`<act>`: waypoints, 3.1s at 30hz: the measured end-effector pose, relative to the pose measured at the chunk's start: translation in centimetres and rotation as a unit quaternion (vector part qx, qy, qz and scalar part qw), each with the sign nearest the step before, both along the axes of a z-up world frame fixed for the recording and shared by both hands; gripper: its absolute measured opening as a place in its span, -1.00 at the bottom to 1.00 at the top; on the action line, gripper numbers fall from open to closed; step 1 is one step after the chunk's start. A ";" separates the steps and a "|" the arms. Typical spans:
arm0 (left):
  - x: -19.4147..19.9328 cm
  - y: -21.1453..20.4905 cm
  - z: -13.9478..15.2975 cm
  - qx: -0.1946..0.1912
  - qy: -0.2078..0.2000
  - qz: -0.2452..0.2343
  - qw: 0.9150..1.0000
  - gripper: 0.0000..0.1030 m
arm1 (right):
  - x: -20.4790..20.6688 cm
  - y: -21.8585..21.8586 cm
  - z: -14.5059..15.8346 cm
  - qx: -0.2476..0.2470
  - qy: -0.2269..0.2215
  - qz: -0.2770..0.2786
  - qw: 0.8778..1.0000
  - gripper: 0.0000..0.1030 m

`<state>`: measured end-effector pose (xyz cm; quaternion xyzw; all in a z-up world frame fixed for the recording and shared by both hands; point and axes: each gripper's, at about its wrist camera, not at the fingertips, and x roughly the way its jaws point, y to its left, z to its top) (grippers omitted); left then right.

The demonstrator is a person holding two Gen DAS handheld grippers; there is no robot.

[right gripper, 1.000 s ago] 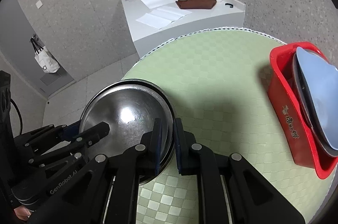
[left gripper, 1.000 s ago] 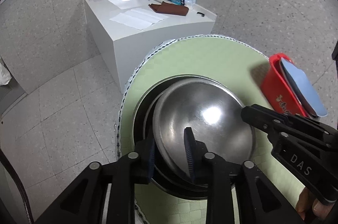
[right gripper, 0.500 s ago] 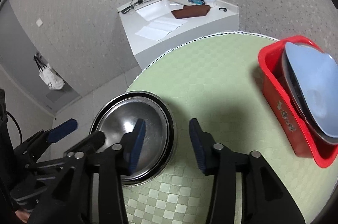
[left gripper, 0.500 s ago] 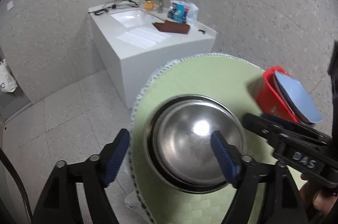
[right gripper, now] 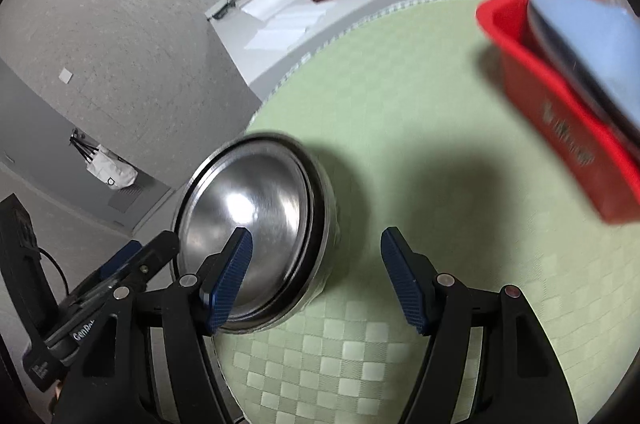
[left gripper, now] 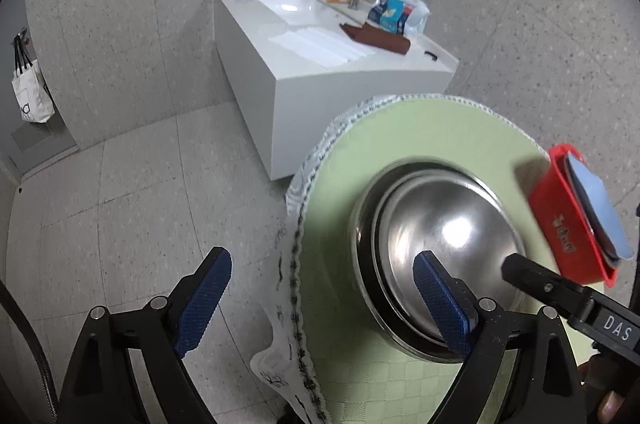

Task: Organize plates and bowls
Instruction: 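Grasp the rim of the stacked steel bowls with both grippers, then lift the steel bowl stack with both grippers over the red basin, then lower the steel bowl stack into the blue bowl and open both grippers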

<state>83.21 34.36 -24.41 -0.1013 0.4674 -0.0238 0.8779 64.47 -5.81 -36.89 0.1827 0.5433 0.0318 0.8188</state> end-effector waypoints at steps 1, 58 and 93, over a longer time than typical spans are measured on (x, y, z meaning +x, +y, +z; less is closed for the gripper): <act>0.3 0.0 -0.1 -0.001 0.004 0.000 1.000 0.74 | 0.1 0.0 -0.4 0.004 0.006 -0.001 1.000 0.33; 8.5 -30.1 5.6 -0.030 -0.024 -0.136 0.990 -0.31 | -2.2 -26.8 10.0 0.017 -0.030 -0.059 0.998 -0.34; 8.8 -34.3 4.8 0.017 -0.040 -0.071 0.997 0.38 | -2.3 -28.7 10.8 -0.024 -0.051 -0.027 0.998 0.34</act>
